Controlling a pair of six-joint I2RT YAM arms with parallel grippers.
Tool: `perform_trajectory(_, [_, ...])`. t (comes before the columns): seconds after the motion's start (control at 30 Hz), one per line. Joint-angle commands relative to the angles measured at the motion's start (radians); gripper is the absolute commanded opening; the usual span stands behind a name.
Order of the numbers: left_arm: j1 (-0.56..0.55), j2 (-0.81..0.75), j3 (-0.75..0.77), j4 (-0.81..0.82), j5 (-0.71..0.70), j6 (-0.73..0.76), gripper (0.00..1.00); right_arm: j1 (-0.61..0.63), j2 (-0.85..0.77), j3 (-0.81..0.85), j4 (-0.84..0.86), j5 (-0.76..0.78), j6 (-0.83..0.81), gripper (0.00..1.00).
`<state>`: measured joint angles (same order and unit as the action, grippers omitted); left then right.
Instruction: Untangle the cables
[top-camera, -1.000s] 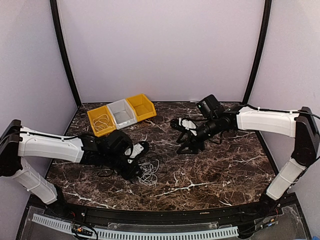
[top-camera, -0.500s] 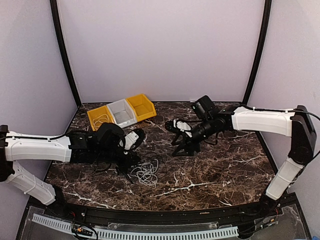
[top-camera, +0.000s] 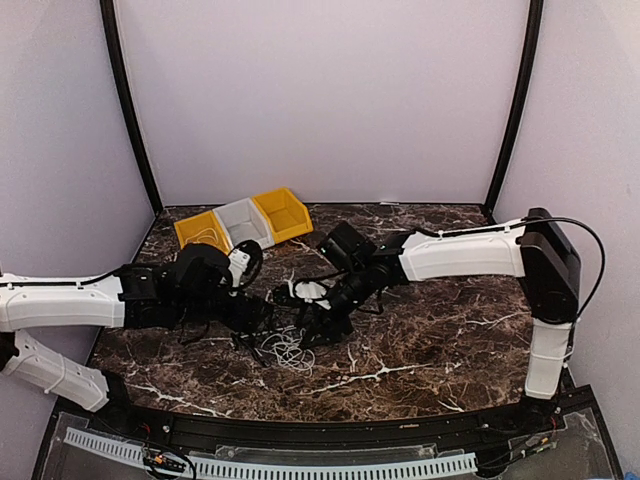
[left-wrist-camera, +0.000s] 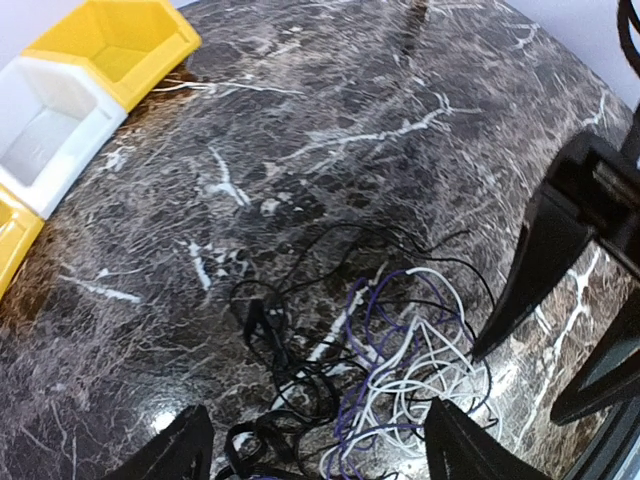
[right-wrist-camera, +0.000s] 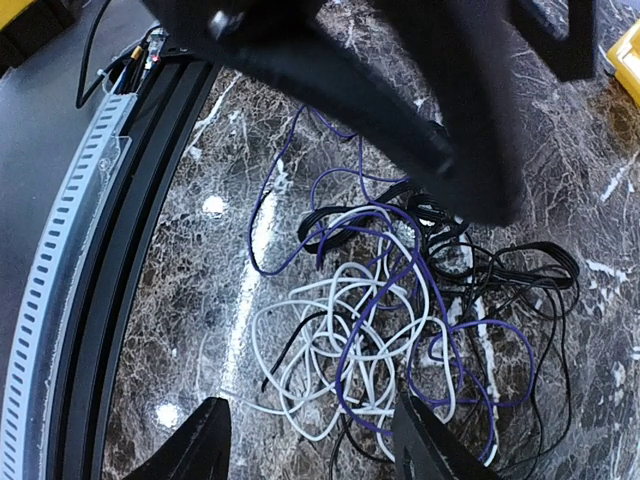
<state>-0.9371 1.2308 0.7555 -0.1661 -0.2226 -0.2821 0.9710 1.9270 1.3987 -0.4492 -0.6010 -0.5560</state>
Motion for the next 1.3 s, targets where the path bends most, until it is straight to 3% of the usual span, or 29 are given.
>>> perform_trajectory(0.0, [0.052, -0.092, -0.051, -0.016, -0.047, -0.135, 0.77, 0.006, 0.043, 0.074, 0.018, 0.004, -0.007, 0.55])
perform_trajectory(0.43, [0.11, -0.169, -0.125, 0.02, -0.015, -0.174, 0.77, 0.02, 0.126, 0.146, -0.035, -0.011, -0.014, 0.33])
perform_trajectory(0.5, [0.11, -0.171, -0.131, 0.04, 0.009, -0.158, 0.77, 0.02, 0.127, 0.154, -0.039, -0.01, -0.013, 0.24])
perform_trajectory(0.6, [0.111, -0.179, -0.144, 0.087, 0.046, -0.125, 0.76, 0.019, 0.134, 0.182, -0.066, -0.007, -0.013, 0.02])
perform_trajectory(0.63, [0.11, -0.183, -0.154, 0.101, 0.074, -0.098, 0.75, 0.019, 0.133, 0.197, -0.084, -0.007, -0.014, 0.0])
perform_trajectory(0.93, [0.099, -0.295, -0.3, 0.432, 0.311, 0.004, 0.72, 0.019, -0.007, 0.308, -0.168, -0.021, 0.009, 0.0])
perform_trajectory(1.1, [0.095, -0.302, -0.331, 0.561, 0.341, 0.036, 0.72, 0.02, -0.057, 0.371, -0.196, -0.031, 0.024, 0.0])
perform_trajectory(1.27, [0.087, -0.202, -0.342, 0.778, 0.338, 0.061, 0.72, 0.019, -0.08, 0.451, -0.212, -0.054, 0.049, 0.0])
